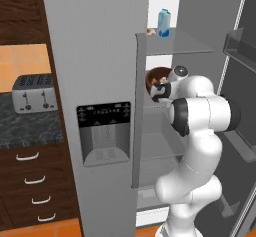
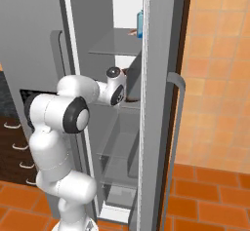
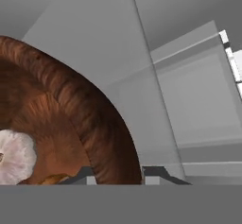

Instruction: Pick the chicken drumstick and garlic from their plates and place them in the bowl. Then put the bowl in the fridge.

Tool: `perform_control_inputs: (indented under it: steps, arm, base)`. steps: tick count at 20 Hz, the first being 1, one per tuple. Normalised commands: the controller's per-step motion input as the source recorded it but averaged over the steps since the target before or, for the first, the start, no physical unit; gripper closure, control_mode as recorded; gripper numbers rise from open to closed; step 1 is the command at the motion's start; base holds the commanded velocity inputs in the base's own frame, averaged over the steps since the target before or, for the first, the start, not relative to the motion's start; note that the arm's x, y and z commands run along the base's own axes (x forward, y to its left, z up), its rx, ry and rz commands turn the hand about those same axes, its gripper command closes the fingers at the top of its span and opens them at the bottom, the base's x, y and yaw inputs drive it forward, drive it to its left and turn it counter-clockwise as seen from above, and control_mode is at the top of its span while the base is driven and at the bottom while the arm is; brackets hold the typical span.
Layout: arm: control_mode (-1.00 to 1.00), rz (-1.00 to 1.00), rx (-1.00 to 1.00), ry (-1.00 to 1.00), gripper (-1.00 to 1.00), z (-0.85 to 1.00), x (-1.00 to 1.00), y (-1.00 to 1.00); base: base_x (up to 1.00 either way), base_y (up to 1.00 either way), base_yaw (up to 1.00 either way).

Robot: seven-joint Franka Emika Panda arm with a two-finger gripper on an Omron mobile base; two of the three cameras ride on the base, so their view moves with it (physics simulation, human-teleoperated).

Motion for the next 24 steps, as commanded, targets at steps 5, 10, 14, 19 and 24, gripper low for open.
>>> perform_control_inputs:
  steps: [5, 10, 14, 19, 24]
  arm:
    - [-1.0, 0.05, 0.04, -0.16, -1.0, 0.49, -0.01, 0.04]
    - [-1.0, 0.07, 0.0, -0.21, -1.0, 0.41, -0.47, 0.0]
    - [-1.0, 0.0, 0.0, -0.02, -1.0, 0.07, -1.0, 0.03]
    - [-1.0, 0.0, -0.03, 0.15, -1.0, 0.88, -0.98, 0.23]
    - [-1.0, 0.0, -0.1, 0.2, -1.0, 0.72, -1.0, 0.52]
  base:
    - [0.0, 0.0, 0.0]
    - [0.0, 0.0, 0.0]
    - [0.0, 0.0, 0.0]
    - [0.0, 0.0, 0.0]
    - [0.0, 0.0, 0.0]
